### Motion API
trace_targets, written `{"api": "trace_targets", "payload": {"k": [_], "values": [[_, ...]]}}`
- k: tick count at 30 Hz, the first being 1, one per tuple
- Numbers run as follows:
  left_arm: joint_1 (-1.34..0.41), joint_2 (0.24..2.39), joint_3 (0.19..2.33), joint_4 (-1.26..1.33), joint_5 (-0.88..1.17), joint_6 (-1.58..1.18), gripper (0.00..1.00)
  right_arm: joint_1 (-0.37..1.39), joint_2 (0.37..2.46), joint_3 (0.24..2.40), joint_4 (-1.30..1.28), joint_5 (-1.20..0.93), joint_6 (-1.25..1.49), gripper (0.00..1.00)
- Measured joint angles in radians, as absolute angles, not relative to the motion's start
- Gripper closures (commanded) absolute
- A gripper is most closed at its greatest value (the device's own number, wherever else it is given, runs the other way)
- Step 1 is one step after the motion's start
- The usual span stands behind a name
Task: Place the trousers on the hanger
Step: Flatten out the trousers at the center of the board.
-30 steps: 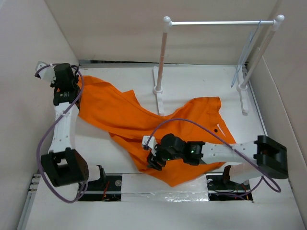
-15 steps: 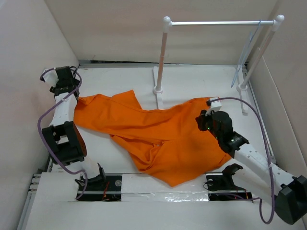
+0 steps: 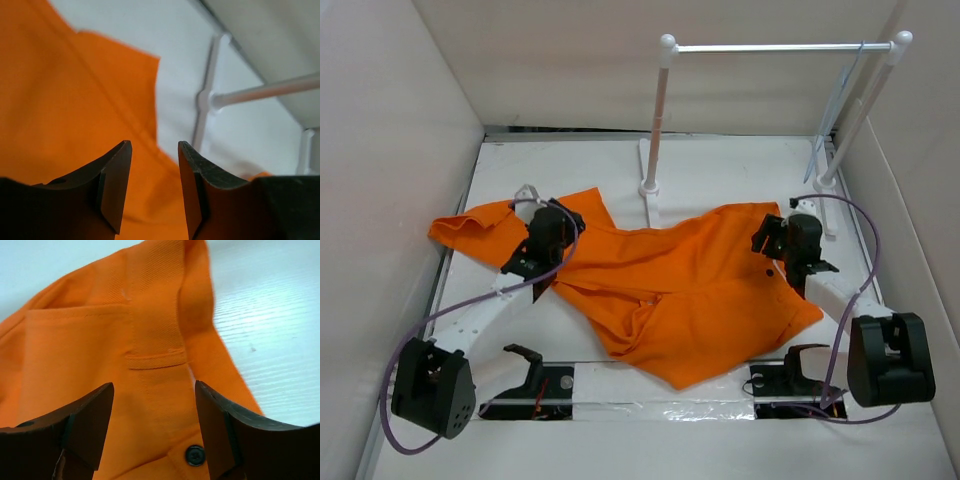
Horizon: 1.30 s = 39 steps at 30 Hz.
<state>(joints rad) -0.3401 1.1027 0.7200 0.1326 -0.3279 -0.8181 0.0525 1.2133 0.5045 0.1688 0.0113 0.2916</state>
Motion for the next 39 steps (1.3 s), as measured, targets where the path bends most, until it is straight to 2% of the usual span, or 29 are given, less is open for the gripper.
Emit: {"api": "trace_targets", "payload": {"k": [3,6,7,8,9,10,12,13,15,16,18,19,22,25,30,31,33,35,36,37,38,39], "values": [[-0.398,1.050,0.574,0.109,-0.371,-0.848,0.63,0.133,1.161,0.473,0.191,0.009,0.293,0.38],[-0.405,0.960,0.467,0.076,-0.424,-0.875,0.57,0.355,1.052,0.466,0.187,0.035,0.266,0.43],[-0.405,0.922,0.443,0.062,-0.443,-0.884,0.54,0.442,1.028,0.477,0.179,0.047,0.254,0.58],[-0.405,0.891,0.428,0.052,-0.459,-0.892,0.45,0.525,1.015,0.493,0.171,0.052,0.237,0.64],[-0.404,0.862,0.418,0.044,-0.479,-0.900,0.42,0.618,1.011,0.514,0.161,0.067,0.226,0.72],[-0.404,0.840,0.411,0.036,-0.496,-0.912,0.39,0.699,1.015,0.536,0.153,0.075,0.212,0.90],[-0.400,0.808,0.395,0.027,-0.521,-0.935,0.30,0.855,1.039,0.583,0.138,0.077,0.186,0.96],[-0.389,0.796,0.383,0.024,-0.527,-0.945,0.30,0.932,1.063,0.610,0.135,0.078,0.178,0.96],[-0.352,0.781,0.351,0.014,-0.524,-0.962,0.29,1.061,1.135,0.673,0.123,0.068,0.157,0.89],[-0.323,0.776,0.331,0.010,-0.522,-0.968,0.28,1.112,1.176,0.702,0.120,0.070,0.149,0.67],[-0.248,0.771,0.288,0.004,-0.496,-0.973,0.28,1.205,1.279,0.778,0.112,0.070,0.124,0.45],[-0.202,0.771,0.266,0.014,-0.469,-0.973,0.28,1.240,1.336,0.819,0.107,0.067,0.108,0.30],[-0.068,0.799,0.216,0.059,-0.379,-0.969,0.28,1.289,1.494,0.939,0.089,0.056,0.069,0.23],[0.021,0.886,0.204,0.149,-0.313,-0.956,0.29,1.295,1.617,1.030,0.081,0.056,0.046,0.23],[0.043,1.069,0.260,0.297,-0.238,-0.939,0.31,1.294,1.802,1.167,0.056,0.082,0.007,0.26],[0.043,1.105,0.275,0.319,-0.226,-0.937,0.32,1.294,1.832,1.189,0.050,0.088,0.001,0.29],[0.043,1.161,0.300,0.355,-0.206,-0.935,0.44,1.294,1.890,1.235,0.032,0.105,-0.013,0.33],[0.044,1.200,0.309,0.379,-0.188,-0.928,0.55,1.294,1.935,1.271,0.020,0.118,-0.027,0.59],[0.046,1.213,0.310,0.387,-0.181,-0.925,0.69,1.294,1.953,1.288,0.011,0.125,-0.031,0.74],[0.048,1.222,0.311,0.392,-0.176,-0.924,0.74,1.294,1.966,1.300,0.005,0.131,-0.034,0.88],[0.048,1.229,0.311,0.395,-0.171,-0.921,0.81,1.294,1.974,1.308,0.000,0.138,-0.035,0.94],[0.047,1.237,0.311,0.398,-0.163,-0.916,0.93,1.294,1.976,1.310,-0.001,0.145,-0.035,1.00]]}}
